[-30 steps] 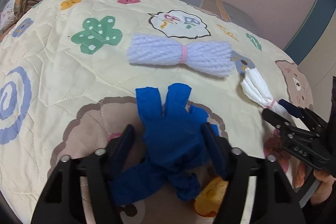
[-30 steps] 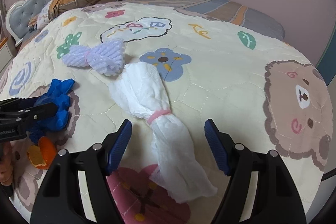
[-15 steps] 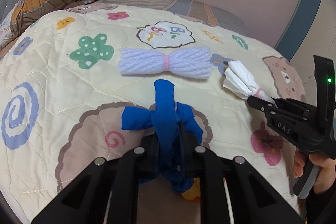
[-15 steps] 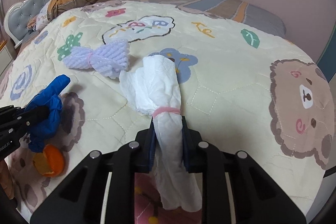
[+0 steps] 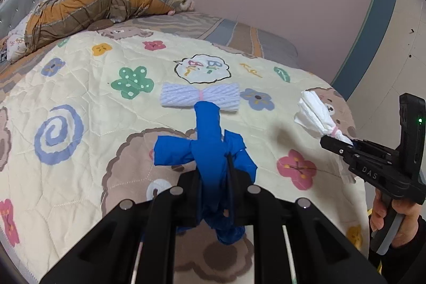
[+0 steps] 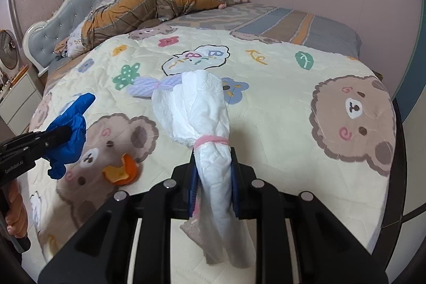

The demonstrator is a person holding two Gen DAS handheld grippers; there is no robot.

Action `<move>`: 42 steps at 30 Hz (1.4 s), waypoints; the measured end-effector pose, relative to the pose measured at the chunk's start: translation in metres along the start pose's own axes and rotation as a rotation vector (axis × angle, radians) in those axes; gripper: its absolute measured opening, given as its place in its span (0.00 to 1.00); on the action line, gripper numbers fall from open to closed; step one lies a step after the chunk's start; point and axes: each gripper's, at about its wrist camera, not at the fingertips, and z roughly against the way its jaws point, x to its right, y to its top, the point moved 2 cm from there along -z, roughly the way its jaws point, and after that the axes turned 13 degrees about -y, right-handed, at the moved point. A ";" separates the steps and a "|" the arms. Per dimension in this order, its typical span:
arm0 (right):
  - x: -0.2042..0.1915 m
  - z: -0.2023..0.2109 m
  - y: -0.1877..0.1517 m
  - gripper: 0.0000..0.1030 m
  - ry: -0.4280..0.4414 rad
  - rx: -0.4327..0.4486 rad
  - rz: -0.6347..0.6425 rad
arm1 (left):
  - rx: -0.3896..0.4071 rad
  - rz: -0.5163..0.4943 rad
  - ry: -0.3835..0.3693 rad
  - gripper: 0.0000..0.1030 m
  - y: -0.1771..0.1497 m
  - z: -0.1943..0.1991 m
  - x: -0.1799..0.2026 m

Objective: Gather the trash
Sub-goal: 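Carry the tissue bundle and blue glove over the yellow bin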

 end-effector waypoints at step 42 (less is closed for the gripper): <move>0.131 0.201 -0.150 0.20 -0.098 0.113 -0.158 | 0.079 -0.228 -0.184 0.13 -0.091 0.087 0.208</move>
